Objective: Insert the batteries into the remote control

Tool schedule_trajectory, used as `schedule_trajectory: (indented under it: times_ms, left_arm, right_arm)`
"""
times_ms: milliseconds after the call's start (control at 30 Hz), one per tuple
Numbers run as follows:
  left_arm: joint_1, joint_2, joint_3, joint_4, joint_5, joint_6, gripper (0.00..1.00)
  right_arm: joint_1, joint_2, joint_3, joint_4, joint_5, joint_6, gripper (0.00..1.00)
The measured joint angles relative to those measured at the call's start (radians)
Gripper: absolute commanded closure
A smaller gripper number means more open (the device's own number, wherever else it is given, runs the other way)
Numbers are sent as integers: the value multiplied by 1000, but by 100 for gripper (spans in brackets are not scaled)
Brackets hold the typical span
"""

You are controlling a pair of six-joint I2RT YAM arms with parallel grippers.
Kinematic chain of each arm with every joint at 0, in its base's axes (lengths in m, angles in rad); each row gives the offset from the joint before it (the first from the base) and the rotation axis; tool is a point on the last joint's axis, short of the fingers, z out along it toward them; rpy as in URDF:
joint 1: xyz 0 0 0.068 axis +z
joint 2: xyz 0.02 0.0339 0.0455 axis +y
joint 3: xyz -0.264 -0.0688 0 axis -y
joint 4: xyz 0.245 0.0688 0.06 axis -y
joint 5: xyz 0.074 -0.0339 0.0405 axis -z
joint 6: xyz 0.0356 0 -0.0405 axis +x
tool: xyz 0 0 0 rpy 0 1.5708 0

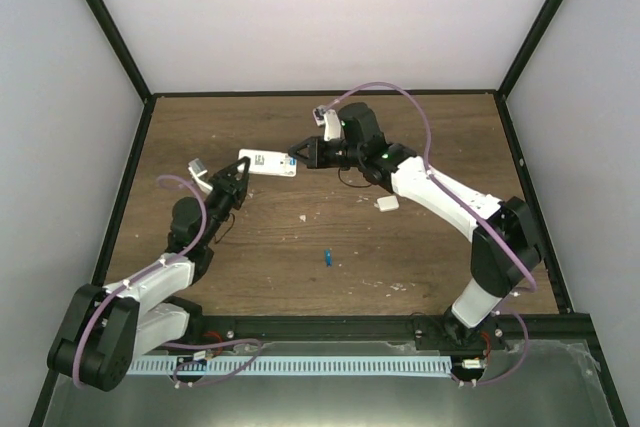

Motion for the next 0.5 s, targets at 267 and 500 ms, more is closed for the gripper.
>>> schedule_trajectory:
  times_ms: [267,500]
  left_arm:
    - [-1,0,0,8,-22,0,100]
    - [-2,0,0,36,-26,0,100]
  right_arm:
    - [2,0,0,-4,13,2,99]
    - [4,1,0,-2,13,15,99]
